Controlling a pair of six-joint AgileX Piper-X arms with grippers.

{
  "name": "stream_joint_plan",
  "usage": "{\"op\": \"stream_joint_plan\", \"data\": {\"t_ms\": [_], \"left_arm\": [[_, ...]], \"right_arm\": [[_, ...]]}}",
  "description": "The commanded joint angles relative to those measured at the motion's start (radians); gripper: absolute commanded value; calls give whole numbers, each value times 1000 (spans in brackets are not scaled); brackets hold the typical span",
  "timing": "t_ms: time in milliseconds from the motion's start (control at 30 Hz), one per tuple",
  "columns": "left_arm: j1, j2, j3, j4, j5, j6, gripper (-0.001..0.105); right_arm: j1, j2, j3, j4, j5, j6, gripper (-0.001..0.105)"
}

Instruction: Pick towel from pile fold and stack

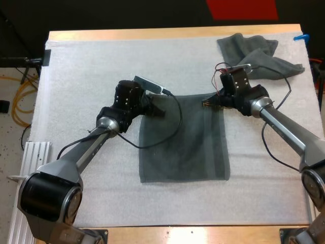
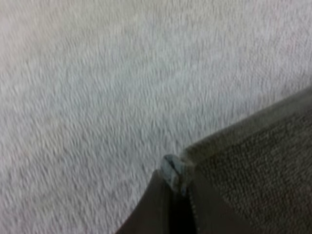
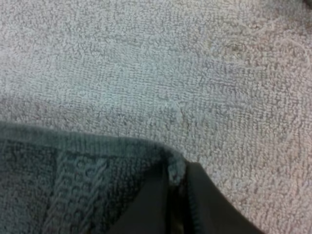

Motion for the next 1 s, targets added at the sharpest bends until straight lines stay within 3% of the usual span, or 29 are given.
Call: {"op": "stream_joint_plan", "data": {"t_ms": [0, 100, 167, 233, 333, 433, 567, 967], "left_arm": [[1, -4, -8, -27, -11, -1, 0], [1, -4, -8, -28, -11, -1, 6], [1, -4, -8, -28, -11, -1, 13], [1, -13, -8, -28, -13, -1, 23], [1, -37, -12, -44, -40, -1, 34], [1, -76, -36, -59, -63, -1, 42], [7, -153, -76, -18, -64, -1, 44], [13, -593, -94, 292, -64, -1, 44]], "right_arm": [[-5, 4, -4, -14, 10, -2, 0], [-5, 4, -4, -23, 10, -2, 6], [-5, 4, -4, -33, 10, 3, 20], [-5, 4, -14, -35, 10, 14, 43], [-5, 4, -43, -37, 31, 17, 67], [-5, -2, -90, -21, 82, 17, 71], [-5, -46, -144, 27, 85, 10, 71], [-5, -400, -161, 220, 37, -1, 71]]}}
